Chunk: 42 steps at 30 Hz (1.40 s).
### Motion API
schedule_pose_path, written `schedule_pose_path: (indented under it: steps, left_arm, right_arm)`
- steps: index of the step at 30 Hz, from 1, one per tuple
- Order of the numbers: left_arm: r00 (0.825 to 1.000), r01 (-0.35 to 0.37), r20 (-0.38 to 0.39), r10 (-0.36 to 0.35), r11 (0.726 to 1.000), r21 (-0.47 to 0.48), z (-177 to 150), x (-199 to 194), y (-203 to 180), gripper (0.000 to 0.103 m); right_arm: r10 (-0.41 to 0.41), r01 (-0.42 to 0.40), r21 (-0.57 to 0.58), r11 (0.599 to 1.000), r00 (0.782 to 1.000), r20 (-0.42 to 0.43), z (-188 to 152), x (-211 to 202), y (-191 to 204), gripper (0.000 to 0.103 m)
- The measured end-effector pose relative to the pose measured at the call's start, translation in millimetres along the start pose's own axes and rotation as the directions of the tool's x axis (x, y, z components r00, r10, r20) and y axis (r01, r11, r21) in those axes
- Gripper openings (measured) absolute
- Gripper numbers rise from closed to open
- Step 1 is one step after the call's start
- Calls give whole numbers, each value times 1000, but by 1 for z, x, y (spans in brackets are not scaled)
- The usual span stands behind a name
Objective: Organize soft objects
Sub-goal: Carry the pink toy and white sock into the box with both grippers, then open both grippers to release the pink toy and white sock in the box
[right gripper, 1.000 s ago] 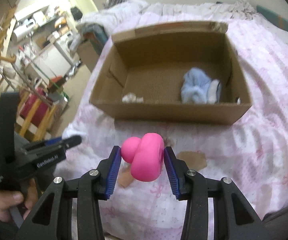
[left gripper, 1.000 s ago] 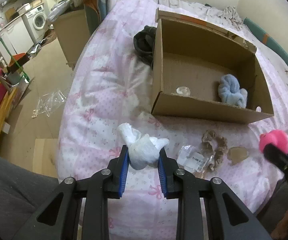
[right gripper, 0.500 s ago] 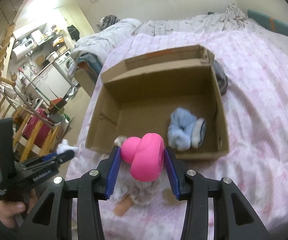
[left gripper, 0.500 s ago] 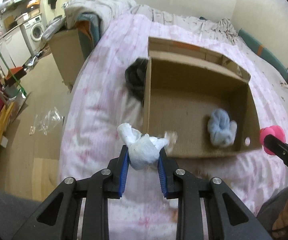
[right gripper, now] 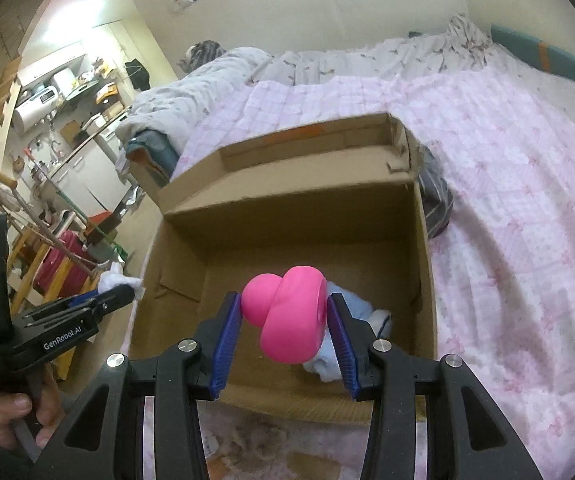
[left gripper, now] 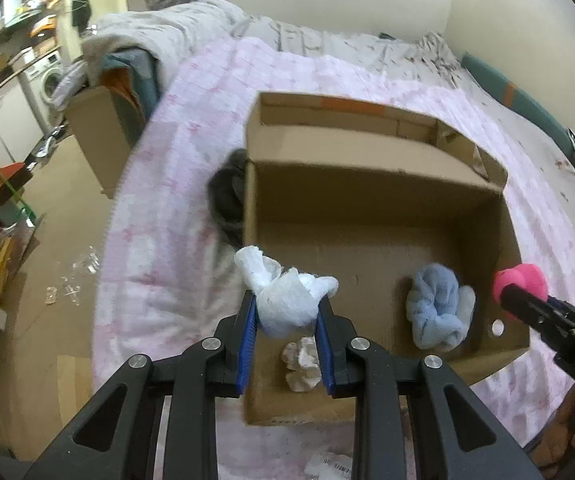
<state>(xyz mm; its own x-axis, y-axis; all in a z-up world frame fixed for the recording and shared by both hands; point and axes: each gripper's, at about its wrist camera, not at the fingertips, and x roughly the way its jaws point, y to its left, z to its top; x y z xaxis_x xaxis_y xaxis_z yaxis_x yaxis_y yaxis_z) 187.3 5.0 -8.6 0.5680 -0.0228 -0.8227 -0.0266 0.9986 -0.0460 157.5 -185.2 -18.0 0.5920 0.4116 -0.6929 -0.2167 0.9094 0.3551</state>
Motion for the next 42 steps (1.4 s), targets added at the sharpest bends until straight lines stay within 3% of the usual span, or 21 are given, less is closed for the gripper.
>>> schedule_pose_path:
  steps: [12, 29, 39, 42]
  left_arm:
    - [997, 75, -18, -74, 994, 75, -18, 25, -25, 25]
    - [999, 34, -37, -32, 998, 57, -22, 34, -22, 26]
    - [999, 38, -32, -36, 997, 61, -23, 30, -25, 60]
    - [998, 54, -38, -52, 997, 53, -23, 30, -25, 64]
  right_arm:
    - [-14, 14, -3, 1000, 993, -115, -21, 45, -4, 46]
    - [-17, 20, 19, 1000, 991, -136, -24, 47, -7, 46]
    - [-5, 10, 41, 999, 992, -124, -24, 45, -12, 46]
    - [-3, 8, 50, 999, 993, -117, -24, 43, -15, 46]
